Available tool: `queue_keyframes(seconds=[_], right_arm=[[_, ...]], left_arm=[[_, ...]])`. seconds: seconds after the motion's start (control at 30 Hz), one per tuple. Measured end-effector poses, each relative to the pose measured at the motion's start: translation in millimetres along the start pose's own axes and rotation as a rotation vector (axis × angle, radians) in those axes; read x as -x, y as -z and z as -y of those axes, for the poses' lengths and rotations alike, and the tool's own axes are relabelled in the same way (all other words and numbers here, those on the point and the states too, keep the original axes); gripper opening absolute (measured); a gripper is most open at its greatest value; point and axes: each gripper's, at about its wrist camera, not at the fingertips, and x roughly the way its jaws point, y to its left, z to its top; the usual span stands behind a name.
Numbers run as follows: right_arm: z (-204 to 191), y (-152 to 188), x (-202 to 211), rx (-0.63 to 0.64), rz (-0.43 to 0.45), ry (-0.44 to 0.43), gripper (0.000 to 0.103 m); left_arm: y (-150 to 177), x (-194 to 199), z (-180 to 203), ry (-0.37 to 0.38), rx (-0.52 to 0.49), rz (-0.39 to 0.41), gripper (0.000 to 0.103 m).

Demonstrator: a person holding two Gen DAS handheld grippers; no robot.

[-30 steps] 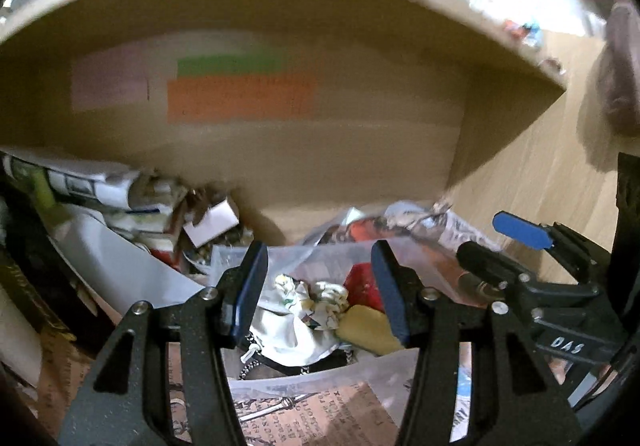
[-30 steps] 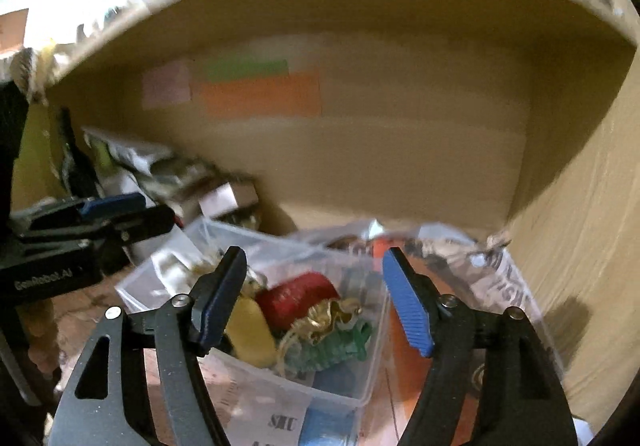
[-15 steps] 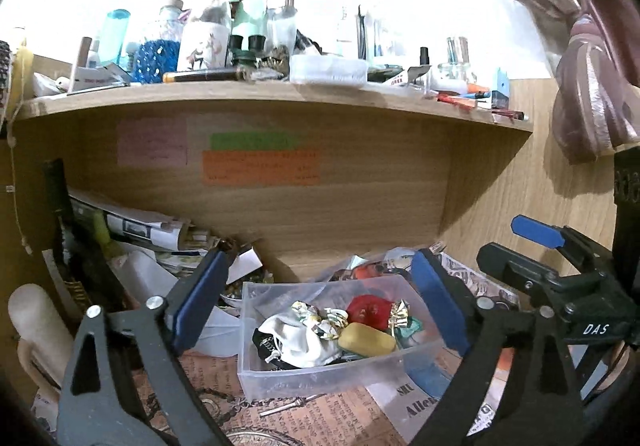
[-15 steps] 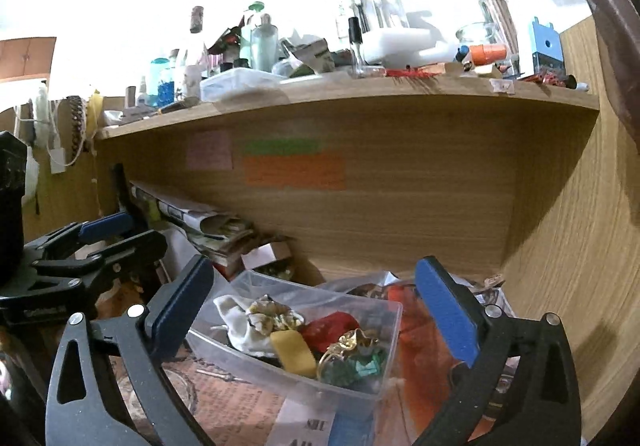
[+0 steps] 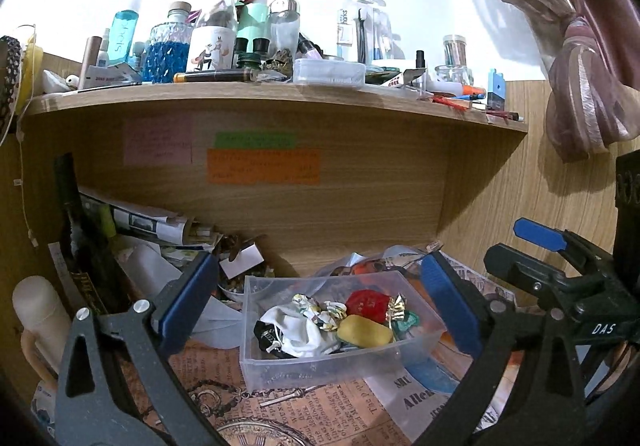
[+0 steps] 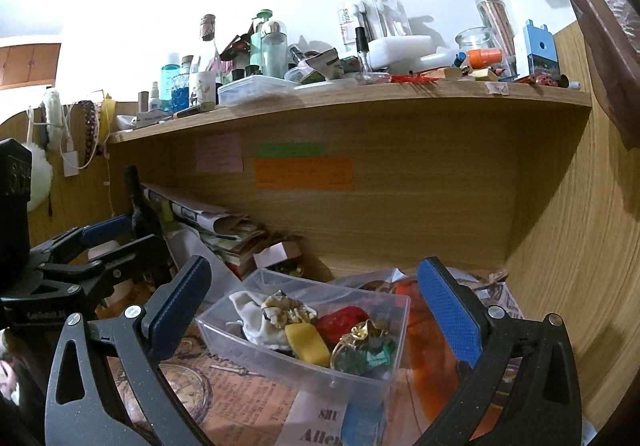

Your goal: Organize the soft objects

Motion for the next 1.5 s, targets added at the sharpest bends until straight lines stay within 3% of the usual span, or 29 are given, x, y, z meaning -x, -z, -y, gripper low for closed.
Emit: queue_keyframes(seconds=[1.5], right_arm=[[-4, 3, -1, -0.012, 0.0, 0.003, 0.103]], left_arm=[[5, -9, 1, 0.003, -0.011, -0.018, 0.103]])
